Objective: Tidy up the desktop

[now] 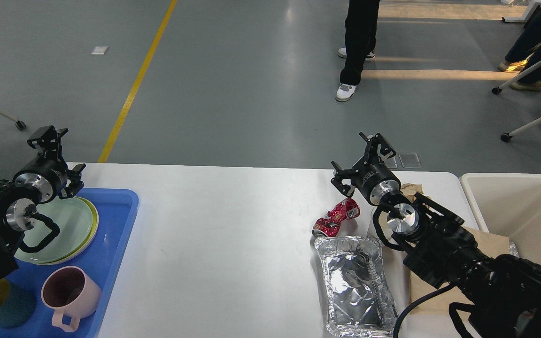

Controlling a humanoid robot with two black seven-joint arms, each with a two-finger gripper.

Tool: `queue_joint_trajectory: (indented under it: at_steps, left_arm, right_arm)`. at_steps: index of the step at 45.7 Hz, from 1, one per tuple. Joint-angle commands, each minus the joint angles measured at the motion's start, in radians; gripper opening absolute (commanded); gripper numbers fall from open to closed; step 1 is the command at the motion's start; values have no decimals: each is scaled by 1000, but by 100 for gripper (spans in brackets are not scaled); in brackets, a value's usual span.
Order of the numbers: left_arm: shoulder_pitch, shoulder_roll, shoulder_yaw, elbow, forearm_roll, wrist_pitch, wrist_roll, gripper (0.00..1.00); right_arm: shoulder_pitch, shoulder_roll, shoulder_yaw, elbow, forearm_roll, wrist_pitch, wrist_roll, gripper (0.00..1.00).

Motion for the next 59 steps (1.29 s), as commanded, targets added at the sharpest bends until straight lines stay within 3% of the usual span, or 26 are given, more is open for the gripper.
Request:
queue_joint_trajectory:
  at_steps: [1, 59]
  left_arm:
    - [0, 0, 0, 0, 0, 0, -2, 96]
    - [0, 0, 0, 0, 0, 1, -2, 96]
  right_arm:
    - [0, 2, 0, 0, 0, 0, 0, 100]
    - [-1, 0, 0, 0, 0, 0, 0, 100]
